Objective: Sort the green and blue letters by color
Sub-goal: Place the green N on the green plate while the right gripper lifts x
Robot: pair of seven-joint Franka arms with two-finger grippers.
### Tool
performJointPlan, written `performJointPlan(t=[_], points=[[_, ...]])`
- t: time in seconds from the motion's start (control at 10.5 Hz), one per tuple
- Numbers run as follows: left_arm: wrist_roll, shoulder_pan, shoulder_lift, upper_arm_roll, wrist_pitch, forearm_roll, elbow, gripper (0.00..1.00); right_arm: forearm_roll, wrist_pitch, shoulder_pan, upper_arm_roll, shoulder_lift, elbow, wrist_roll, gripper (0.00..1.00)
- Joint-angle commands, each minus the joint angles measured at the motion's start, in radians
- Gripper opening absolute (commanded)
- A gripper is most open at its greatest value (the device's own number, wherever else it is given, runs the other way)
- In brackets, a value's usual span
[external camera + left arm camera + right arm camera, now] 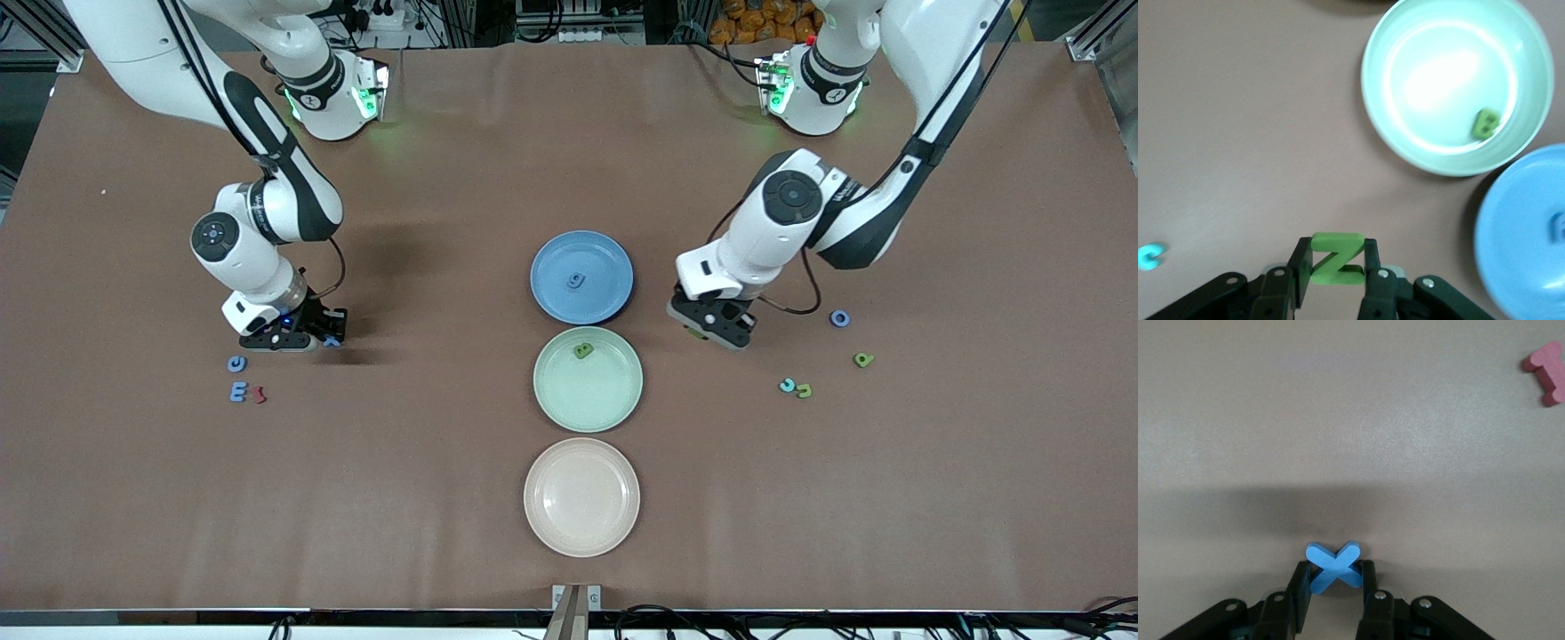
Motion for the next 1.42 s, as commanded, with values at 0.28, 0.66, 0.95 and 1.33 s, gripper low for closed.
performJointPlan(t=[0.28, 0.66, 0.95, 1.33], points=[[-0.248, -0.314, 0.261, 0.151, -0.04, -0.006, 0.342, 0.0, 0.004, -0.117, 0.12, 0.003, -0.06, 0.042, 0.228, 0.22], [-0.29, -0.445, 0.295, 0.262, -0.04, -0.013, 0.393, 0.08, 0.005, -0.179, 0.316, 0.008, -0.068, 0.108, 0.476, 0.22], [-0.288, -0.44, 0.292, 0.264, -0.04, -0.013, 0.394, 1.0, 0.005, -0.246, 0.484, 0.008, -0.051, 0.199, 0.66, 0.22], [-0.255, -0.355, 0.239, 0.262, -0.141, -0.003, 0.382, 1.0, 0.005, -0.266, 0.651, 0.009, -0.018, 0.275, 0.82, 0.22]])
